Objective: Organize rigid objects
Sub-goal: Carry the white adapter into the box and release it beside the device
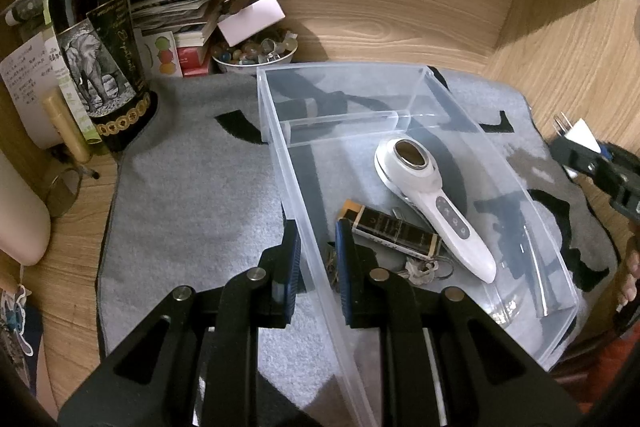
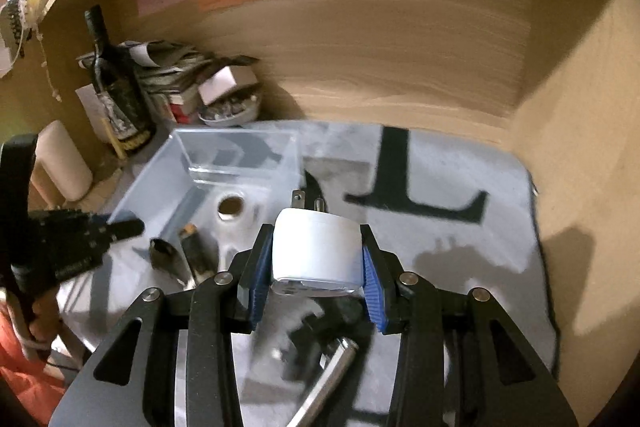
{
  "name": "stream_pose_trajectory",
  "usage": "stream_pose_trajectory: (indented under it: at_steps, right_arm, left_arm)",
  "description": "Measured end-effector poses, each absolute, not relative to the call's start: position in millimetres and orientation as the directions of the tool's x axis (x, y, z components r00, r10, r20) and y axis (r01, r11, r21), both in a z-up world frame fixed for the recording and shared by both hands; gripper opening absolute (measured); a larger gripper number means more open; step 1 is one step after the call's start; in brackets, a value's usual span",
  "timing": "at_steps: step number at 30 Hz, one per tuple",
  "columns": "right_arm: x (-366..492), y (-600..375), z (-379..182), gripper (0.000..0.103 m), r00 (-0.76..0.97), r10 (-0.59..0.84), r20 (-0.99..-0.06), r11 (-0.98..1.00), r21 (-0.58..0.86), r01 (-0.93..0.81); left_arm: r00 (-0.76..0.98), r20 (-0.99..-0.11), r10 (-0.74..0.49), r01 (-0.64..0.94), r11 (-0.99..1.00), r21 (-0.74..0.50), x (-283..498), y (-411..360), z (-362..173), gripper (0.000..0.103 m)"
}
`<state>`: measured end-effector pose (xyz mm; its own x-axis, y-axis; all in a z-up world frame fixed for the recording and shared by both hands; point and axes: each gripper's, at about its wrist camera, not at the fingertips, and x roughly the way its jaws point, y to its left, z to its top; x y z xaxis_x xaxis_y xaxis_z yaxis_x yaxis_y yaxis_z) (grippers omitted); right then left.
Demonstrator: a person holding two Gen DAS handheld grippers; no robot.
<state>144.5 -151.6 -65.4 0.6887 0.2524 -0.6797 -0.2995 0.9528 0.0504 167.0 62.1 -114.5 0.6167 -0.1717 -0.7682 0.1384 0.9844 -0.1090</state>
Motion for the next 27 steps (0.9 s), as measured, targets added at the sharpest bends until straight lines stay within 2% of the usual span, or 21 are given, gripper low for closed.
stream_pose_trajectory:
  at_steps: [7, 17, 23, 27]
  right_arm:
    - [153, -114, -55, 0.037, 0.665, 0.316, -0.676, 0.914, 0.028, -0.406]
    - [160, -46, -78, 0.037, 0.581, 0.313, -0.751, 0.807, -0.112, -0.579]
    - [176, -36, -97, 0.037, 0.501, 0.303, -0.810, 0.783, -0.088, -0.616]
    - [177, -37, -100, 0.037, 0.502, 0.297, -0.813, 0.788, -0.089, -0.610]
  left_arm:
    - [0.618, -0.766, -0.178, 0.140, 0.983, -0.116, 166, 65, -114, 0.016]
    - [0.620, -0.762, -0.190, 0.139, 0.982, -0.132, 166, 68, -114, 0.016]
    - [0.619, -0.765, -0.180, 0.144, 0.983, -0.115, 166, 65, -114, 0.016]
    - [0.619, -0.764, -0.182, 0.142, 0.983, -0.120, 166, 66, -114, 0.016]
